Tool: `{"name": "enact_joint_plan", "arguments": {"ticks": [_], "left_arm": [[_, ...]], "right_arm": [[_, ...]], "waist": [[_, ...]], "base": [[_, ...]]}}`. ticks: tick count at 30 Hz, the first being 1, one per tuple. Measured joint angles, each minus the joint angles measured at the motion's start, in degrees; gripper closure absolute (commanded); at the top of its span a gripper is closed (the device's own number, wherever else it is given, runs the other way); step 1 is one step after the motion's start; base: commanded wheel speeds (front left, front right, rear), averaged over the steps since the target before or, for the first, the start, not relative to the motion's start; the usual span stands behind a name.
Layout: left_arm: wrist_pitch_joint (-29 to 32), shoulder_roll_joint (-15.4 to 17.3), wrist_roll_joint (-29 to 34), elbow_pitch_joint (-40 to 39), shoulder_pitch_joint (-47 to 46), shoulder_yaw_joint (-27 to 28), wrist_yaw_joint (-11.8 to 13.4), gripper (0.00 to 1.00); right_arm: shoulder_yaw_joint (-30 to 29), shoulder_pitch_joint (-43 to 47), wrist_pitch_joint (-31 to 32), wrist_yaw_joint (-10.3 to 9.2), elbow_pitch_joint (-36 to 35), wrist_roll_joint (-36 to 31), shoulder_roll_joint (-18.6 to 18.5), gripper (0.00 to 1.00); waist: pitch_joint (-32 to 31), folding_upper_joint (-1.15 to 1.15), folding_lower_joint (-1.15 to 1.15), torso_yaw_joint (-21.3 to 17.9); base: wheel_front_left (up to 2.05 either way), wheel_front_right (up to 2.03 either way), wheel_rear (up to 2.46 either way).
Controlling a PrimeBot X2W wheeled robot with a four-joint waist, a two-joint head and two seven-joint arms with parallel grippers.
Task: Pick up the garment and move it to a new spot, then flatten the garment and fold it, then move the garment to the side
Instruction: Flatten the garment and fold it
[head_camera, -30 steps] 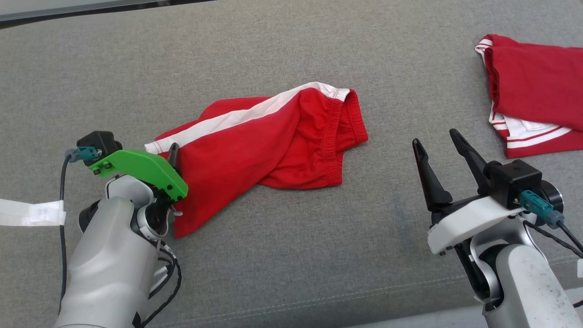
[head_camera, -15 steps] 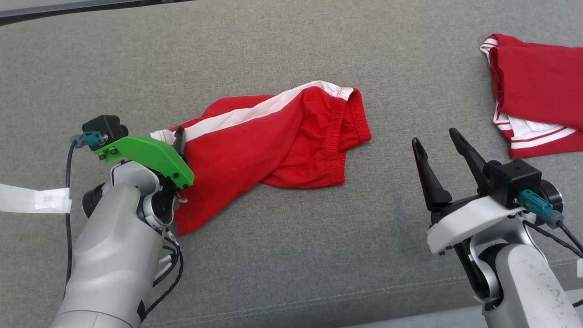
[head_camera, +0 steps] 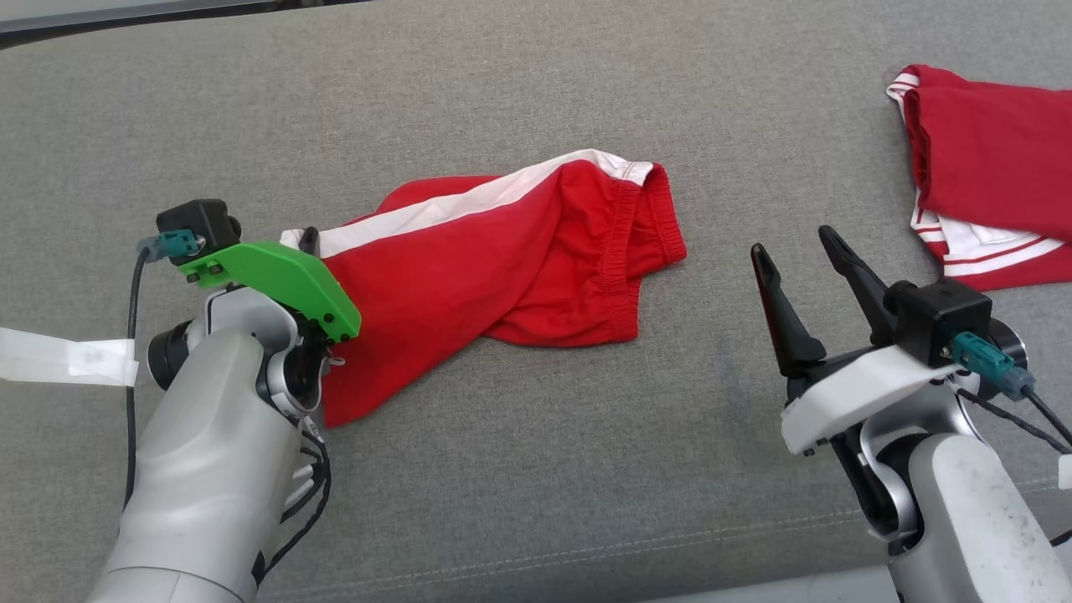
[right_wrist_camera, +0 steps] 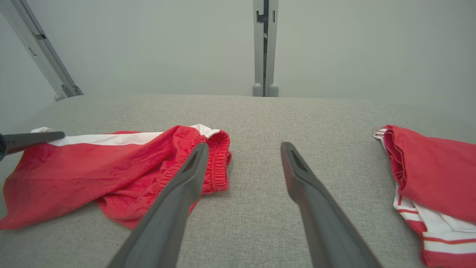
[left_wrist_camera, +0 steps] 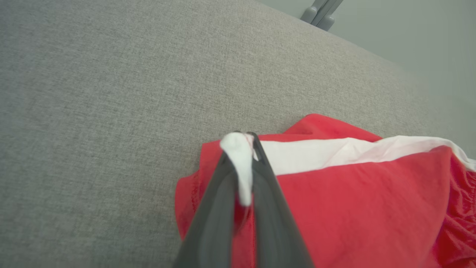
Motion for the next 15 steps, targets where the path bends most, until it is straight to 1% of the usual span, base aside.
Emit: {"name": "enact_joint_plan", "arguments": {"ticks": [4,10,15], "left_arm": [[-1.54,-0.12,0.57,-2.91,1.03,-0.92,-0.41,1.00],[-3.03,-1.13,1.94,-7.08,4.30,-2.90,0.10,1.00],[-3.59,-1.87,2.38,-9.90,5.56,-3.89,1.12,1.00]], "right_arm": [[-0.73,-3.76,2.81,0.00,2.25,2.64,-0.51,0.00],[0.75,-11.84,7.62,0.00,9.79,7.27,-1.45,0.00],[0.18,-17.26,10.14,-0.01,17.51,14.24,0.45,0.00]], "waist": [[-0.02,0.00,0.00,0.95],[0.55,0.00,0.00,2.88],[1.27,0.00,0.00,4.45]], "base": [[0.00,0.00,0.00],[0.00,0.00,0.00],[0.00,0.00,0.00]]}}
